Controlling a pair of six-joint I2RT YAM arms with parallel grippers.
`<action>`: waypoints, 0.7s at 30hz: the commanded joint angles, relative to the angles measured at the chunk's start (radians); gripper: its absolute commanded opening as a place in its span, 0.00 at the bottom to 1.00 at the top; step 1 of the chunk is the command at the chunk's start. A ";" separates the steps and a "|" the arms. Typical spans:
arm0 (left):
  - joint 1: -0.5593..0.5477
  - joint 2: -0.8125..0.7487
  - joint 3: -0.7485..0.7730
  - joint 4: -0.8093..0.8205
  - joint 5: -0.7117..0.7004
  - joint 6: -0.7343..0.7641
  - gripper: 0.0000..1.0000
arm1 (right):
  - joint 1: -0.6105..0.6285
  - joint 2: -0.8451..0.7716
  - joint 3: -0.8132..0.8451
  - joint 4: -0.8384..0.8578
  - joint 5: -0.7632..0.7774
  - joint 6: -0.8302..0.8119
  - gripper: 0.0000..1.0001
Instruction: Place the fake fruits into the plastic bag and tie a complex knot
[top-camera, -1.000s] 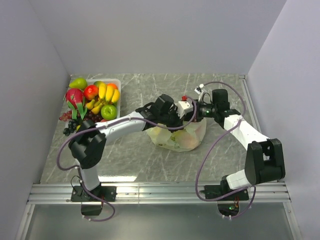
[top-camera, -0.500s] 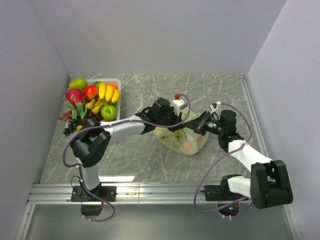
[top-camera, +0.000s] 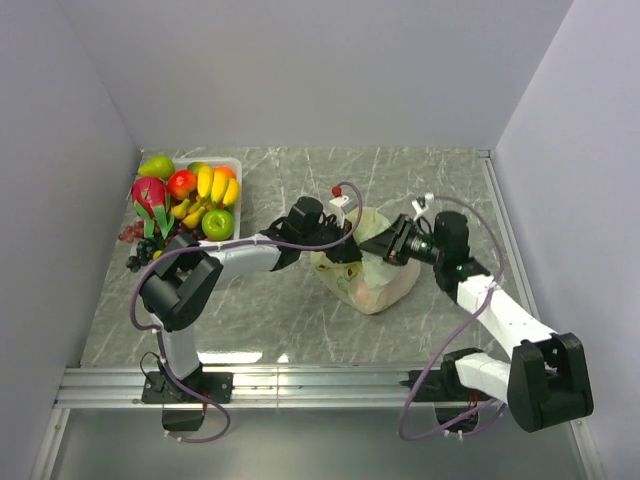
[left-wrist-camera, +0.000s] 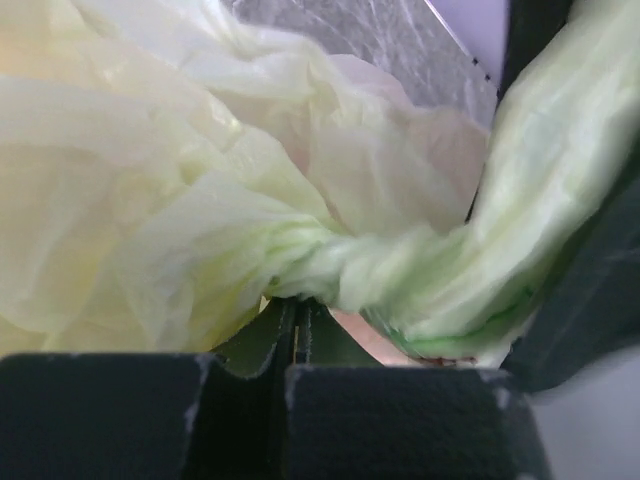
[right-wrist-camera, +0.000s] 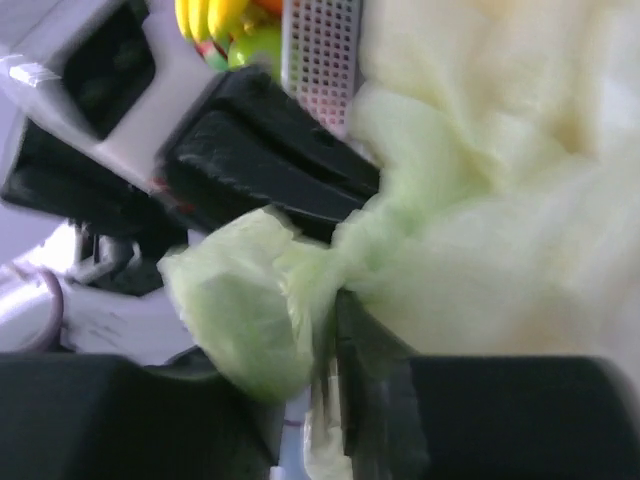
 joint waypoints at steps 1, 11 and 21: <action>0.012 0.003 -0.023 0.095 0.045 -0.120 0.00 | 0.005 -0.029 0.226 -0.444 -0.040 -0.494 0.40; 0.019 0.006 -0.011 0.101 0.034 -0.144 0.00 | -0.203 -0.066 0.552 -0.918 -0.244 -1.036 0.88; 0.019 0.018 0.001 0.060 0.007 -0.142 0.00 | -0.248 0.246 0.561 -0.659 -0.239 -1.022 0.40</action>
